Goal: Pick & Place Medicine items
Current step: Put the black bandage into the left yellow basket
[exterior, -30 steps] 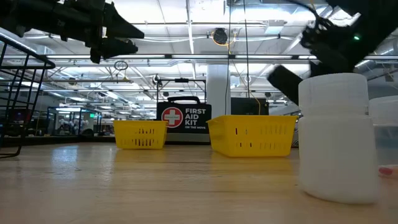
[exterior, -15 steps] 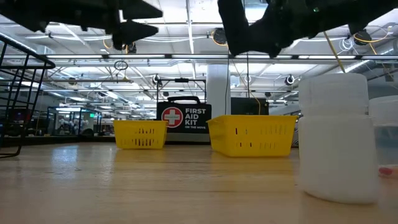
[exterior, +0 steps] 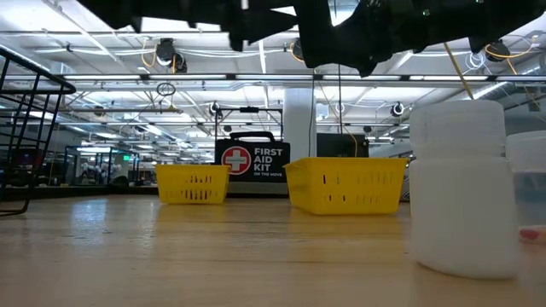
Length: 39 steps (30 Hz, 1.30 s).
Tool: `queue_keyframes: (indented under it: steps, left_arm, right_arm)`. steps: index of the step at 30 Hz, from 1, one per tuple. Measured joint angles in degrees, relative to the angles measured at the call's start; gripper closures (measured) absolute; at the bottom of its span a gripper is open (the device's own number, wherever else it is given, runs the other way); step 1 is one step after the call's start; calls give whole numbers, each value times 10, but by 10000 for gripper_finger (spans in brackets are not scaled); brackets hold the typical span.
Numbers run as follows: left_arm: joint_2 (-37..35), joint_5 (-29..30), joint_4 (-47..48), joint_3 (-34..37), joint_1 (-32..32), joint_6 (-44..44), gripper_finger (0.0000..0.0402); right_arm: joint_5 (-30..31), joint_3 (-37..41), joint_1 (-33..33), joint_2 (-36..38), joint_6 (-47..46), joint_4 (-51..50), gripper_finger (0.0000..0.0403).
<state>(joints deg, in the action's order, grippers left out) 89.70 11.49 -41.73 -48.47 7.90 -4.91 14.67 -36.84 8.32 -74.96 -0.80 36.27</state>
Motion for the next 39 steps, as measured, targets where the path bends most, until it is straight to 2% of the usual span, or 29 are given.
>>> queue_keyframes:
  steps: [6,12,15,21,24,28,32,36,39]
  left_arm:
    - [52,5,-2,-57,-1,-30,135]
    - [63,5,0,-73,-7,-35,144]
    - [63,0,1,-73,-9,-25,182]
    - [63,-1,2,-73,-13,-6,291]
    - [63,2,3,-73,-15,-5,318]
    - [38,29,32,-73,-14,0,319]
    - [-11,73,101,-73,-13,18,309]
    - [-63,138,175,-73,-16,39,310]
    - [-94,187,257,-73,-15,89,310]
  right_arm:
    - [-30,0,0,0,0,2,294]
    - [-30,0,0,0,0,-2,292]
    - [-29,0,0,0,-1,-18,292]
    - [-29,0,0,0,-1,-23,284]
    - [-27,0,0,0,-1,-25,277]
    - [-27,-2,0,0,0,-24,270]
    - [-23,-2,0,1,0,-34,266]
    - [-34,1,2,0,0,-70,268]
    - [-30,0,0,1,0,-78,268]
